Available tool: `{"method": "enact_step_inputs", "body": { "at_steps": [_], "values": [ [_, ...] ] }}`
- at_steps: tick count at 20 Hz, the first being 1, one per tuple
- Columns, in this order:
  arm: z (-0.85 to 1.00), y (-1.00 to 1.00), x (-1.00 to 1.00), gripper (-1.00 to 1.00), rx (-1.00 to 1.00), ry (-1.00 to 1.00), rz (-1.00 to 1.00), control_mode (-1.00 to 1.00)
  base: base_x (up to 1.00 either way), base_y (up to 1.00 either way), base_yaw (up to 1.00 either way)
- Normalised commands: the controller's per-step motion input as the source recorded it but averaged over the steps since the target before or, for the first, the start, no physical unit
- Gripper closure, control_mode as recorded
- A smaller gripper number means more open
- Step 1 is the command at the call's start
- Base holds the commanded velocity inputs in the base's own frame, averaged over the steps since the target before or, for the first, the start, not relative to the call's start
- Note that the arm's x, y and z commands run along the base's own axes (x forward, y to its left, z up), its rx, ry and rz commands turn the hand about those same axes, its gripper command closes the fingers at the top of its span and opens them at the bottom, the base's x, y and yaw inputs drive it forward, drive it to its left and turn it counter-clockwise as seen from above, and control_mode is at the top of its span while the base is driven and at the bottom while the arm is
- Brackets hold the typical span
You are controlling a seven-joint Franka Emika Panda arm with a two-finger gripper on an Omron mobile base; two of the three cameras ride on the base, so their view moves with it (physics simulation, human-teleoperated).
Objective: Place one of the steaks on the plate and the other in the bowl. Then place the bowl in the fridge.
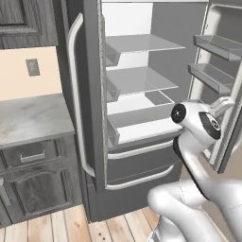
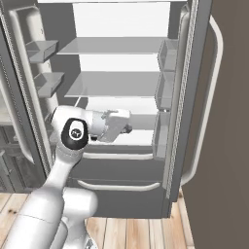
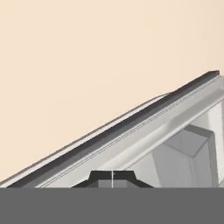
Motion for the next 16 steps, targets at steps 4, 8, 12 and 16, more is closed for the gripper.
{"method": "enact_step_inputs", "body": {
  "at_steps": [4, 8, 12, 16],
  "values": [
    [-0.22, -0.02, 0.68, 1.0, -0.08, 0.0, -0.01, -1.0, 0.0, 0.0, 0.0],
    [-0.05, -0.55, 0.48, 1.0, 0.0, -0.01, 0.0, -1.0, 0.0, 0.0, 0.0],
    [-0.01, -0.68, 0.29, 1.0, 0.0, 0.0, -0.02, -1.0, 0.0, 0.0, 0.0],
    [-0.07, -0.49, 0.33, 1.0, 0.0, 0.0, -0.02, -1.0, 0.0, 0.0, 0.0]
  ]
}}
